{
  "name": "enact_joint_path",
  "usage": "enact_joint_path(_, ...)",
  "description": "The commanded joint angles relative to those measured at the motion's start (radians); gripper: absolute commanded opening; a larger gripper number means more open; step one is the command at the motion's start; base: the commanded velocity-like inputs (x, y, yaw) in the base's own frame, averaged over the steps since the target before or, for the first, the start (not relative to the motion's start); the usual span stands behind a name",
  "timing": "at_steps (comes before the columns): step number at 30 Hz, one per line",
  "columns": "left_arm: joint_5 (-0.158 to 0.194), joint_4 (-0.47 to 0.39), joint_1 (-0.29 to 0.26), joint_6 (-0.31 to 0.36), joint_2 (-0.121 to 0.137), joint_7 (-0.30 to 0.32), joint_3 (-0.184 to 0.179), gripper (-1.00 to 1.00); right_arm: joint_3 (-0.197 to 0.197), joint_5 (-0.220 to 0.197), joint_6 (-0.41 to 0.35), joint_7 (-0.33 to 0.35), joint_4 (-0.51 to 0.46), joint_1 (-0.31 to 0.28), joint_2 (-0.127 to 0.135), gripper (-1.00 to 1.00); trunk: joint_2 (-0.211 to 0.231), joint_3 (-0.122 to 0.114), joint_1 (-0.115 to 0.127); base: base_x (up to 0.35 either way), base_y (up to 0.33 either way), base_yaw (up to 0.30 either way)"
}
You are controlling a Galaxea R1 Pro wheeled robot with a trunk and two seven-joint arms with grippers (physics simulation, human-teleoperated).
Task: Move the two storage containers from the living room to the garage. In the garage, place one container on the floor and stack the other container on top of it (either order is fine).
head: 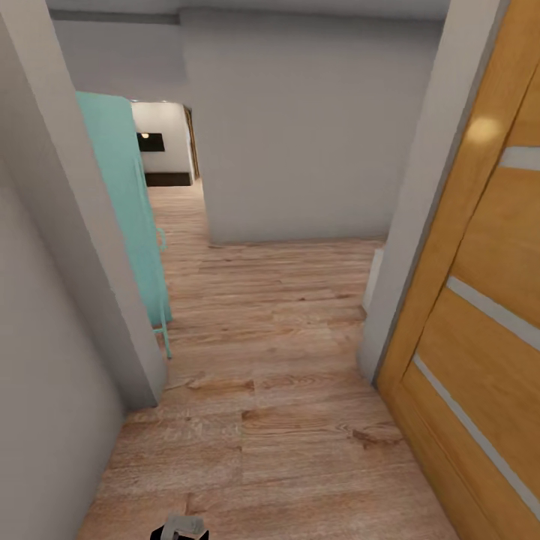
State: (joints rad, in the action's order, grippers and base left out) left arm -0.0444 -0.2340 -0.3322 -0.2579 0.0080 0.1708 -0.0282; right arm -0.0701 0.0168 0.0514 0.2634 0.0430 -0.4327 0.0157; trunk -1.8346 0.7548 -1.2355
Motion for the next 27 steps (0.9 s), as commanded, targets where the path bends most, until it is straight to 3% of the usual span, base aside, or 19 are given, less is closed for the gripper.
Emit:
enact_joint_path(1, -0.005, 0.001, -0.001, -0.004, 0.0, -0.001, -0.002, 1.0, -0.007, 0.002, 0.005, 0.002, 0.003, -0.001, 0.001, 1.0, 0.0, 0.001, 0.0, 0.27, 0.0, 0.038)
enact_joint_path(27, -0.005, 0.001, -0.001, -0.003, 0.001, -0.001, -0.002, 1.0, -0.007, 0.001, 0.005, 0.002, 0.003, -0.001, 0.001, 1.0, 0.0, 0.001, 0.0, 0.27, 0.0, 0.005)
